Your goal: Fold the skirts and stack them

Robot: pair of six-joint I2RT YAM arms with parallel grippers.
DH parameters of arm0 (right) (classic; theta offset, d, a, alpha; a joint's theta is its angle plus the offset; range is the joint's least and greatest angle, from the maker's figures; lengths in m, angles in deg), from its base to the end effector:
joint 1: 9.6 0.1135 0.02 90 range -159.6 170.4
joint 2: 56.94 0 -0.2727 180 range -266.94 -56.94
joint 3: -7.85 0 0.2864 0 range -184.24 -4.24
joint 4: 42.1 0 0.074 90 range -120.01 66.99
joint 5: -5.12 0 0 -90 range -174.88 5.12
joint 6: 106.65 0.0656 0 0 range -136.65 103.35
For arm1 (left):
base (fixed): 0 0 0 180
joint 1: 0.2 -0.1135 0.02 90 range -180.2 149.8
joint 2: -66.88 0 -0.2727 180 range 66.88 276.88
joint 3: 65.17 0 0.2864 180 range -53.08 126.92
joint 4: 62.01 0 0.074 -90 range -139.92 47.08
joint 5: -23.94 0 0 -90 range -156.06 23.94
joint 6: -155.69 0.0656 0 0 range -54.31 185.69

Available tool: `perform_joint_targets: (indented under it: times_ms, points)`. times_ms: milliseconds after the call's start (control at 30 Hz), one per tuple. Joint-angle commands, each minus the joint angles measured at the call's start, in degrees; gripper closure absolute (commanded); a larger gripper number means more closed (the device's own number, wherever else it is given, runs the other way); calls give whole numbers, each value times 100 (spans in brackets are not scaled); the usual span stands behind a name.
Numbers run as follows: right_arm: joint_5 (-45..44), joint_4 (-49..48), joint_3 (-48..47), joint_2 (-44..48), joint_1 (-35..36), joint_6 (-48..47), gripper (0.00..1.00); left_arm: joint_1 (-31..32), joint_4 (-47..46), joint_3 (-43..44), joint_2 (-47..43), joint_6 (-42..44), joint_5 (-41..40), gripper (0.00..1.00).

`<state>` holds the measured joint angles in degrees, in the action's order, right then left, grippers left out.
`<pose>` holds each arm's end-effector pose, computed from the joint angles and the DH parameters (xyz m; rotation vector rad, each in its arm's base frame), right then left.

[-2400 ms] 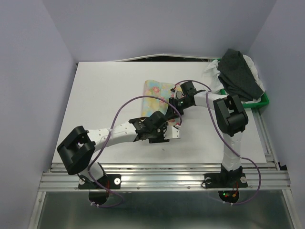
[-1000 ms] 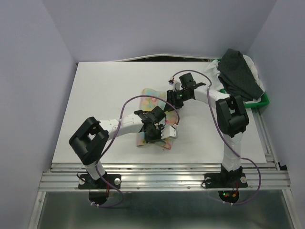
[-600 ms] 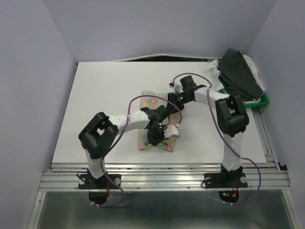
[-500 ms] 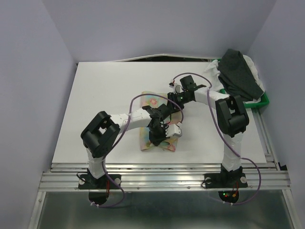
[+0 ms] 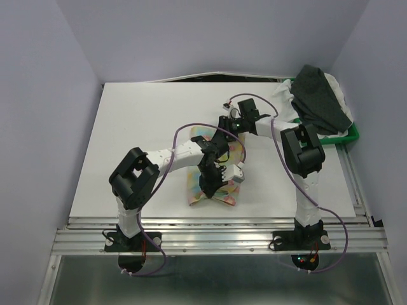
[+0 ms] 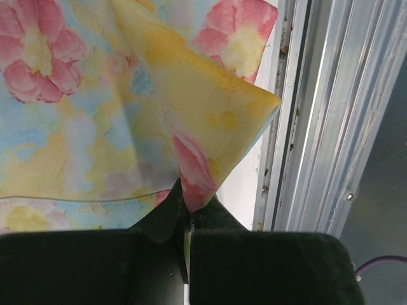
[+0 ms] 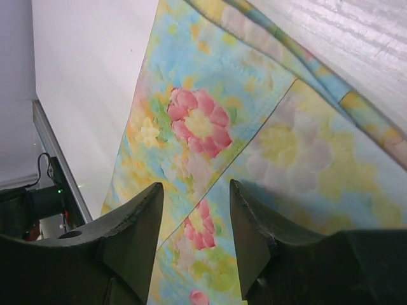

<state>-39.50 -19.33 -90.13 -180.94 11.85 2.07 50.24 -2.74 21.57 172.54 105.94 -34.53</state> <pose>0.4566 0.2296 0.1236 -0.4414 2.4292 1.2727 0.2227 -0.3234 0.1560 2.1022 1.9592 -0.8341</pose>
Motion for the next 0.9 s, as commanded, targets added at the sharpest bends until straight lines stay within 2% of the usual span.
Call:
perform_joint_targets:
  times_ms: [0,267,433,667,867]
  points:
    - [41,-926,-358,-97,8,159,48,19,187,32,-275,-210,380,100]
    - [-381,-936,-938,-212,-53,-140,34,28,63,-117,-371,-377,354,100]
    - [-557,-533,-1334,-528,-106,-755,33,28,90,-4,-389,-421,214,100]
    - [-628,-285,-940,-844,-106,-1309,36,28,178,207,-424,-509,29,100]
    - [-57,-232,-439,-793,16,-1397,48,19,423,620,-512,-518,-410,100]
